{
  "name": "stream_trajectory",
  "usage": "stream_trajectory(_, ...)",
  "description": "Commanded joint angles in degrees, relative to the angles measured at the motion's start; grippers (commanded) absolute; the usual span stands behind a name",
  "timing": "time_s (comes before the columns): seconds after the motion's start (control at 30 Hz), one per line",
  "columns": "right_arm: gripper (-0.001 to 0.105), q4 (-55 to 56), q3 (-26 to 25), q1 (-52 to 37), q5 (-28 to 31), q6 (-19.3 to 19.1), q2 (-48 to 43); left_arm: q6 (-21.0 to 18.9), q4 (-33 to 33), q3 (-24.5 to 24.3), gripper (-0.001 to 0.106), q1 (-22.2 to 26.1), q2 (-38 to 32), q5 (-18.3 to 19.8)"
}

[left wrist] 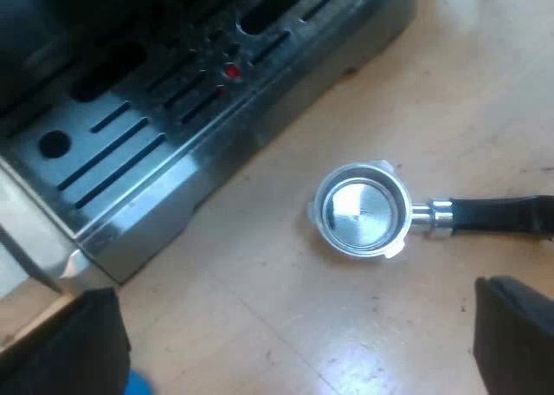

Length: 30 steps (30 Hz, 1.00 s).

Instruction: Grind coffee beans and then tamp

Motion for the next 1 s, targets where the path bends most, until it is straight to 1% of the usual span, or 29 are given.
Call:
stream_trajectory(0.03, 0.071, -5.45, 0.49, 0.01, 0.15, -0.99, -0.34, -1.93, 3.07, -1.15, 0.083, 2.05, -0.31, -1.65)
stream_trajectory(0.1, 0.071, -7.72, 0.82, 0.01, 0.15, -0.99, -0.34, -2.02, 4.66, -1.2, 0.083, 4.89, -0.31, -1.64)
stream_trajectory(0.2, 0.071, -8.53, 0.79, 0.01, 0.15, -0.89, 0.36, -2.02, 5.28, -1.2, 0.083, 5.86, -0.31, -1.64)
stream_trajectory(0.23, 0.071, -8.88, 0.79, 0.01, 0.15, -0.9, 1.2, -2.02, 5.54, -1.2, 0.083, 6.85, -0.31, -1.64)
stream_trajectory(0.27, 0.071, -9.03, 0.79, 0.01, 0.15, -0.9, 2.1, -1.01, 6.06, -1.2, 0.083, 11.94, 0.2, -1.64)
stream_trajectory(0.3, 0.071, -9.32, 0.79, 0.01, 0.15, -0.9, 3.07, 0.92, 6.06, -1.2, 0.083, 15.69, 1.3, -1.64)
stream_trajectory(0.4, 0.071, -10.63, 0.79, 0.01, 0.15, -0.9, 4.55, 0.92, 6.06, -1.2, 0.083, 16.55, 2.12, -1.86)
stream_trajectory(0.43, 0.071, -11.28, 0.79, 0.01, 0.15, -0.9, 5.01, 1.29, 6.06, -1.2, 0.083, 16.69, 3.3, -3.25)
stream_trajectory(0.47, 0.071, -11.66, 0.79, 0.01, 0.15, -0.9, 5.38, 2.78, 6.32, -1.2, 0.083, 16.69, 4.85, -6.0)
stream_trajectory(0.53, 0.071, -14.7, 0.79, 0.01, 0.15, -0.9, 7.27, 3.25, 6.44, -1.2, 0.083, 16.69, 5.47, -7.02)
stream_trajectory(0.57, 0.071, -15.42, 0.79, 0.01, 0.15, -0.9, 7.67, 3.9, 6.44, -1.2, 0.083, 16.69, 6.71, -8.74)
stream_trajectory(0.63, 0.071, -16.24, 0.79, 0.01, 0.15, -0.9, 8.45, 4.3, 6.44, -1.2, 0.083, 16.69, 7.99, -9.85)
stream_trajectory(0.7, 0.071, -16.27, 0.79, 0.01, 0.15, -0.9, 8.68, 4.38, 6.44, -1.2, 0.083, 16.69, 9.29, -9.62)
stream_trajectory(0.73, 0.071, -16.15, 0.79, 0.01, 0.15, -0.9, 8.9, 4.37, 6.44, -1.2, 0.083, 16.69, 11.69, -8.74)
stream_trajectory(0.77, 0.071, -16.15, 0.79, 0.01, 0.15, -0.9, 9.0, 4.59, 6.44, -1.2, 0.083, 16.69, 15.38, -8.74)
stream_trajectory(0.8, 0.071, -16.15, 0.79, 0.01, 0.15, -0.9, 8.98, 4.57, 6.44, -1.2, 0.083, 16.69, 17.16, -8.74)
stream_trajectory(0.83, 0.071, -16.15, 0.79, 0.01, 0.15, -0.9, 8.98, 4.57, 6.44, -1.2, 0.083, 16.69, 17.76, -8.74)
stream_trajectory(0.93, 0.071, -16.15, 0.79, 0.01, 0.15, -0.9, 8.98, 4.71, 6.44, -0.73, 0.083, 16.69, 22.32, -6.53)
stream_trajectory(1.0, 0.071, -16.15, 0.79, 0.01, 0.15, -0.9, 8.98, 5.07, 6.04, -0.44, 0.083, 16.69, 23.32, -6.03)
